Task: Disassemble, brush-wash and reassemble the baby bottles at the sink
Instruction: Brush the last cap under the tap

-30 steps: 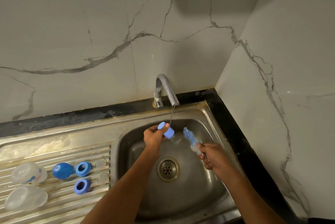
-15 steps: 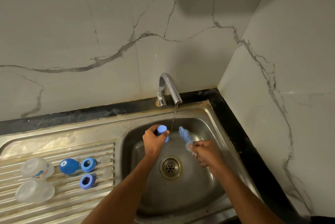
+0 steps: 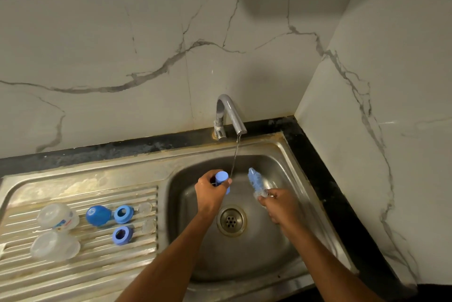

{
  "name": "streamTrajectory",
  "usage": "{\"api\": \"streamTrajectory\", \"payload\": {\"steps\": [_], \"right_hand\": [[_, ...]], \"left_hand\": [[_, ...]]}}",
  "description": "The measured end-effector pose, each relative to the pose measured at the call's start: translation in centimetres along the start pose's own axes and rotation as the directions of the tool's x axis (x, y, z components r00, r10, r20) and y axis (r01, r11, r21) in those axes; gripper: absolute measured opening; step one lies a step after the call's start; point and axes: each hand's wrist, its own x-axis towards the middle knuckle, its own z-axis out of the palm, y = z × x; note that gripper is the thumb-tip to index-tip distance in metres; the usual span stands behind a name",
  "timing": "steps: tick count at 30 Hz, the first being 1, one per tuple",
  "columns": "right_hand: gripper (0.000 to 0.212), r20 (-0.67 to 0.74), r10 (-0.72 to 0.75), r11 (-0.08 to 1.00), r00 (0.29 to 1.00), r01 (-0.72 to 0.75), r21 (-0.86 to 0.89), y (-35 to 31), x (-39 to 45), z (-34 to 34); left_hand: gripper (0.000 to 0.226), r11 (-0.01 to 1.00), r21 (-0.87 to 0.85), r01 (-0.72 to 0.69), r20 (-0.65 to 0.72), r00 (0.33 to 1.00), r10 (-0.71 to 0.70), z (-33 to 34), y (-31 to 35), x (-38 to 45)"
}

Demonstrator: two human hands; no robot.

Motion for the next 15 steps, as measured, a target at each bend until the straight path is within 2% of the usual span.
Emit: {"api": "streamTrajectory", "payload": {"steps": [3,5,8,15], "right_hand": [[0.012,0.051,0.068,0.995,0.996,-0.064,-0.075,-0.1,-0.2,2.6],[0.012,0.118,0.064,0.993,0.991,-0.051,-0.109,-0.6,-0.5,4.6],[0.010,0.166,-0.025,0.992,0.986,0.045,-0.117,-1.7,-1.4,7.7],[0.014,0.146,-0.224,0.974,0.964,0.226,0.004,-4.5,-3.6,13.5]], "left_hand": [[0.027,1.000,0.004,-0.022,-0.041,0.999,0.022,-2.1,0.0,-0.4],[0.027,0.999,0.008,-0.040,-0.080,0.996,0.040,-3.9,-0.3,-0.6],[0.027,0.998,0.017,-0.060,-0.149,0.987,0.062,-7.1,-0.9,-1.0],[0.031,0.991,0.081,-0.102,-0.307,0.944,0.122,-14.0,-2.6,-3.2]]}}
